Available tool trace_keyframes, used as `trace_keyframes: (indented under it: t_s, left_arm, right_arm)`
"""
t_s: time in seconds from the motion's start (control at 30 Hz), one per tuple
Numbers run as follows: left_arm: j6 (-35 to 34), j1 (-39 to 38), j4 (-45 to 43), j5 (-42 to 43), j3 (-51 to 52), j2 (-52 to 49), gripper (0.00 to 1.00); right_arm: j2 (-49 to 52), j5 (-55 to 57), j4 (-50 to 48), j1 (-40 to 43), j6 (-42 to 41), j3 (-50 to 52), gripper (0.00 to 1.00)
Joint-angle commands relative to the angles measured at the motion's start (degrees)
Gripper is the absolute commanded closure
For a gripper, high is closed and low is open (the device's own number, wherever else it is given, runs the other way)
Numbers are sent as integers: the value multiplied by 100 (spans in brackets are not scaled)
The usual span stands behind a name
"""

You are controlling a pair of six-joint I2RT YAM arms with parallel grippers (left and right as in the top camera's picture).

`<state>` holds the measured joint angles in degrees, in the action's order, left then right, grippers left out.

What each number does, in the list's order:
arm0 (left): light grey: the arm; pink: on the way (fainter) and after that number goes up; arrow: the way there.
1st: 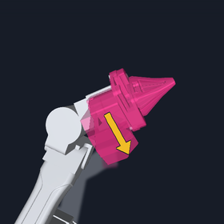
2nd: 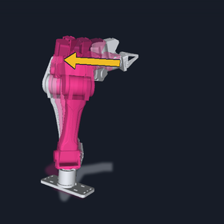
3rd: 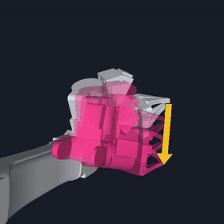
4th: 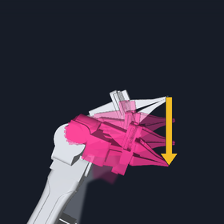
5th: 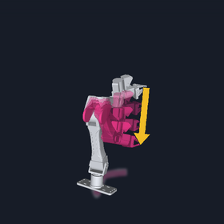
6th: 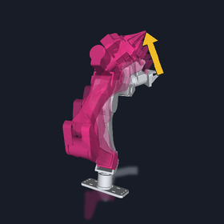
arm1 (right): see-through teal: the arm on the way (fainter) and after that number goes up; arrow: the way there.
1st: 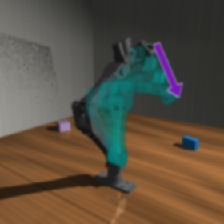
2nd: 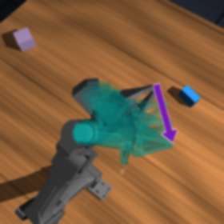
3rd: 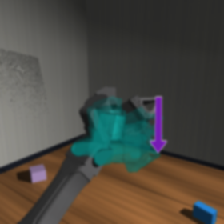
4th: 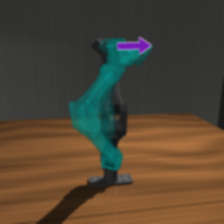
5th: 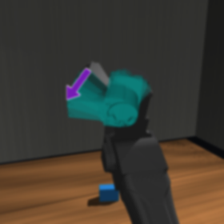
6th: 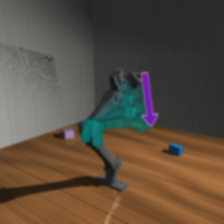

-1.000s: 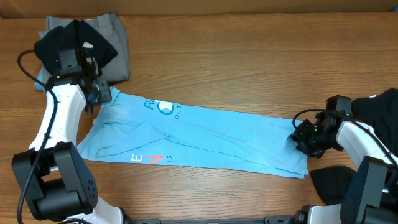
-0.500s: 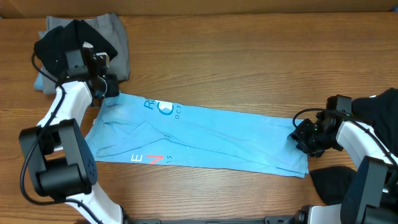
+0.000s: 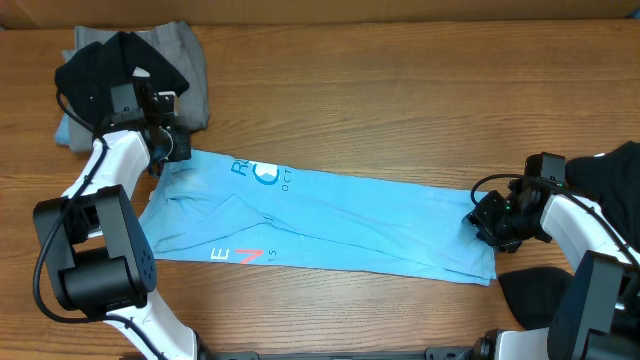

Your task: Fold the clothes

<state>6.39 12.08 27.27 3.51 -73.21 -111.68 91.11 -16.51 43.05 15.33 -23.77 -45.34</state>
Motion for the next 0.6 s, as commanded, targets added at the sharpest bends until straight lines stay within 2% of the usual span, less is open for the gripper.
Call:
trace_keyframes:
  t_s: [0.0,0.27,0.33,0.43,0.57]
  left_arm:
    - [-90,136,26,-739,7,-72,96]
    - [-608,400,-15,-798,-7,-72,96]
    - [-656,433,-13,-793,-15,-70,93]
    - [-664,450,-2,-793,-20,-66,80]
    - [-791,450,131,-787,-83,83,55]
  right_arm:
    - [-136,35,-35,11,-33,66,56]
    - [-136,35,-37,13,-33,66,56]
    - [-136,35,-37,13,-33,66,56]
    - [-136,35,-37,13,-33,66,56]
    - [-136,35,-35,13,-33,66,56]
